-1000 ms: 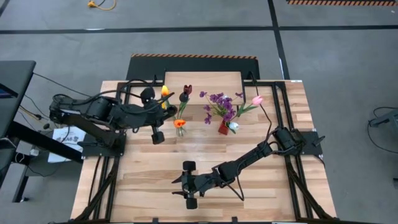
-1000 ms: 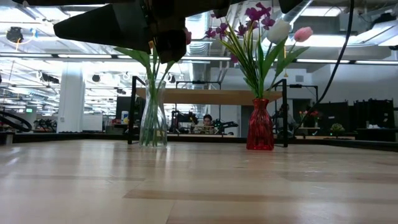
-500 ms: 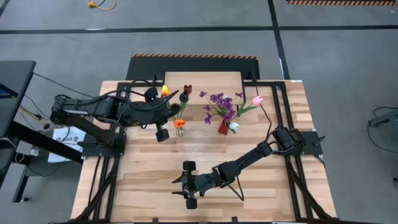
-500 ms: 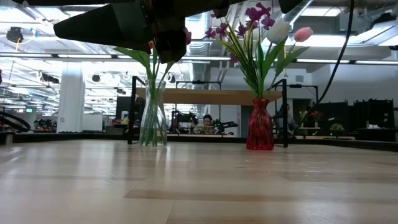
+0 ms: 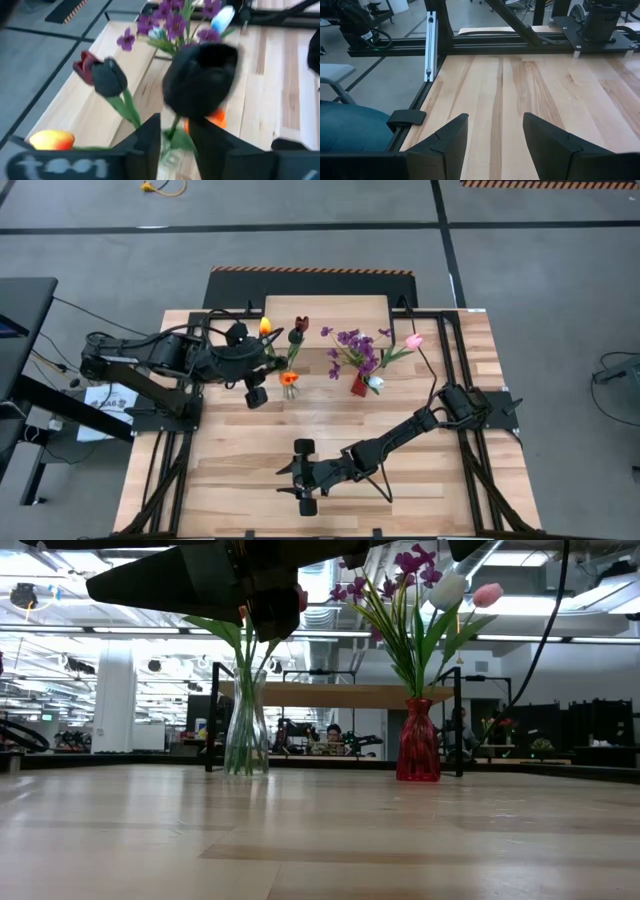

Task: Pick and place flowers into a vace then onto a shelf
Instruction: Put the black flower into the transparent flower vase, then put the red flower vase with the flowers on the shelf

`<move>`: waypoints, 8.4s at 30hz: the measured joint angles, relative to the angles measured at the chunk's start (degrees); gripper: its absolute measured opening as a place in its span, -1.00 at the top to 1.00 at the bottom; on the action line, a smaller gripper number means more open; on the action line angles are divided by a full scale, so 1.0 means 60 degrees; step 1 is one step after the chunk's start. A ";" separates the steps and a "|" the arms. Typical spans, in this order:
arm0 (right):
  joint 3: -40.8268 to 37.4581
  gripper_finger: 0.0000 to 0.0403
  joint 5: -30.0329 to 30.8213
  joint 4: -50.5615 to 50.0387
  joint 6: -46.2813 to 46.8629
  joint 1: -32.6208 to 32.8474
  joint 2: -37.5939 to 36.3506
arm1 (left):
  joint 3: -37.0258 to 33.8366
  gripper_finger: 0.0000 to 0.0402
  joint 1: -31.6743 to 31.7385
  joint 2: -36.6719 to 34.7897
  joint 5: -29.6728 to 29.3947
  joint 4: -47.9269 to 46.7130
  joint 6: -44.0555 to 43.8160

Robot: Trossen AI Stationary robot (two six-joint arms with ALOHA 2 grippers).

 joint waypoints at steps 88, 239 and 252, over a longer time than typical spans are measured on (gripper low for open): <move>-0.7402 0.46 0.9051 -1.2739 1.5030 0.4827 -0.7203 | -0.8919 0.08 -0.8415 -0.8728 -0.2717 0.7029 0.0532; -1.1395 0.11 0.2480 0.3277 -0.0601 -0.4112 -0.7912 | -0.9664 0.08 -0.8127 -0.8739 -0.3464 0.8325 0.2975; -1.1395 0.16 0.2476 0.3282 -0.0596 -0.4098 -0.7912 | -0.9664 0.08 -0.8127 -0.8739 -0.3468 0.8325 0.2840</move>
